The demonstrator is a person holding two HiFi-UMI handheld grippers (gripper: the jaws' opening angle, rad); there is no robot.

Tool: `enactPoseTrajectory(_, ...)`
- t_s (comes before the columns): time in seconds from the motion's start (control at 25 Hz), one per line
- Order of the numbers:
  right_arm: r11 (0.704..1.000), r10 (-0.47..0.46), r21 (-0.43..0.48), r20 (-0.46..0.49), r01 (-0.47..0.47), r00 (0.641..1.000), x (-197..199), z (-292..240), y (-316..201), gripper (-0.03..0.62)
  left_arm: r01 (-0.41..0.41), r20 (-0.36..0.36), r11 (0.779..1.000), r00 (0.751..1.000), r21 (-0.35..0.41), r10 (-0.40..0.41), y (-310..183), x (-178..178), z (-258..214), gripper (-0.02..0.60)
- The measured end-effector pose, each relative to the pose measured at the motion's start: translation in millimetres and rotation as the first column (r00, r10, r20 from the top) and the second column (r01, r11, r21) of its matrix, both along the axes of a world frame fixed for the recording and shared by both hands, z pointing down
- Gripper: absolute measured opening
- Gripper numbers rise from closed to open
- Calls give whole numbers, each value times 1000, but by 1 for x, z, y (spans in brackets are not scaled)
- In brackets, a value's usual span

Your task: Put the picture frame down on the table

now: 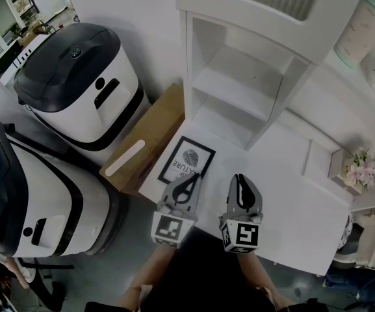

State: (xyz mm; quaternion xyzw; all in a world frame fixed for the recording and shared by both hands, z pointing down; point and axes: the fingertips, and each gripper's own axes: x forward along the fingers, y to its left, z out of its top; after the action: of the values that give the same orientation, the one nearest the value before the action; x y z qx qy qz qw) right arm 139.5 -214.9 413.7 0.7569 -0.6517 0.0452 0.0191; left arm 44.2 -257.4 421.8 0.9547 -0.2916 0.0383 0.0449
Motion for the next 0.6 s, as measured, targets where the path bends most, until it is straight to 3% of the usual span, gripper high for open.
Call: enactPoseTrajectory(0.6, 999, 21, -25, -69, -23, 997, 5, 3, 4, 5, -12, 4, 1000, 1000, 15, 12, 2, 3, -2, 12)
